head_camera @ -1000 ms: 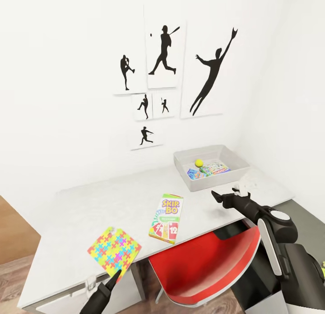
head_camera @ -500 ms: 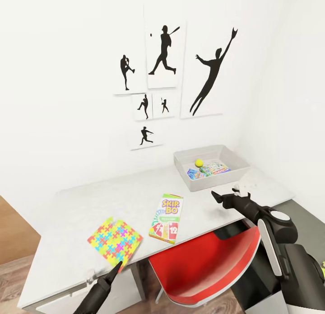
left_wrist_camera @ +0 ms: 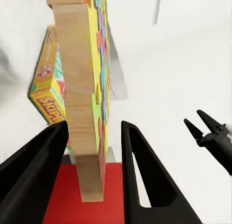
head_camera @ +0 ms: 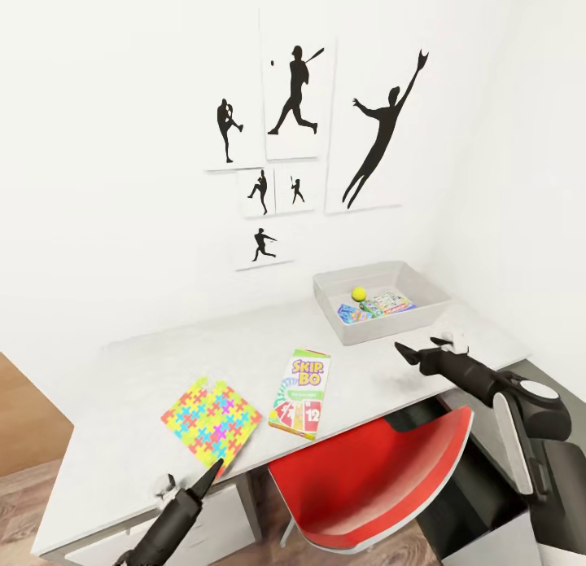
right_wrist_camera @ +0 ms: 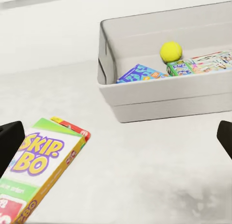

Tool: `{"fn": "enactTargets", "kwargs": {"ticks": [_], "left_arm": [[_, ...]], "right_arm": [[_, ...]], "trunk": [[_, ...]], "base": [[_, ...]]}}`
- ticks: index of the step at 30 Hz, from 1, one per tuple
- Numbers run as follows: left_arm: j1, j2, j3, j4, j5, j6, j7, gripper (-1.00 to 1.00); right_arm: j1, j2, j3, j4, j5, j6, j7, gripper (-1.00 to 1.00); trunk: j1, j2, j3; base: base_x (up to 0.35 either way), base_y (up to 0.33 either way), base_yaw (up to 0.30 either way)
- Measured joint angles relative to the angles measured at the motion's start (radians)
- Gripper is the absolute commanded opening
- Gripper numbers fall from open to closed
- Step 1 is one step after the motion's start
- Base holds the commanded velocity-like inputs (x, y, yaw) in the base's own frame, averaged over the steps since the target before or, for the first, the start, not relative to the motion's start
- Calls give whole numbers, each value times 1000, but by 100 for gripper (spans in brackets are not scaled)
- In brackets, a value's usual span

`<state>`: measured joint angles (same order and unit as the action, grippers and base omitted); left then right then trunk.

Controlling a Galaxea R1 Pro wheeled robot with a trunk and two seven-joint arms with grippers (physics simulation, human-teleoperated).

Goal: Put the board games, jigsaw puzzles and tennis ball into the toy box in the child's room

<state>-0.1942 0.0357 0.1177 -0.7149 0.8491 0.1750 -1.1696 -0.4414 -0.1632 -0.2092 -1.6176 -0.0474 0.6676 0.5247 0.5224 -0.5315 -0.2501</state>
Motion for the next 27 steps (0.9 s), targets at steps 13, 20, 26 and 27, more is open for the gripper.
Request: {"fn": "enactTargets", "kwargs": {"ticks": [13, 20, 26, 27], "left_arm": [[164, -5, -74, -782, 9, 287, 569, -100], [156, -8, -74, -819, 9, 328, 599, -100], [134, -28, -74, -845, 9, 366, 638, -100], [111, -34, -81, -848, 12, 382, 648, -100]], "right_arm": [[-6, -74, -182, 0, -1, -2, 97, 100], [-7, -79, -197, 0, -1, 1, 98, 100], [-16, -80, -219, 0, -1, 5, 98, 100], [-18, -81, -222, 0, -1, 6, 98, 100]], "trunk": [[0, 0, 0], [0, 0, 0], [0, 0, 0], [0, 0, 0]], "base": [[0, 0, -19], [0, 0, -240], [0, 0, -286], [0, 0, -291]]}}
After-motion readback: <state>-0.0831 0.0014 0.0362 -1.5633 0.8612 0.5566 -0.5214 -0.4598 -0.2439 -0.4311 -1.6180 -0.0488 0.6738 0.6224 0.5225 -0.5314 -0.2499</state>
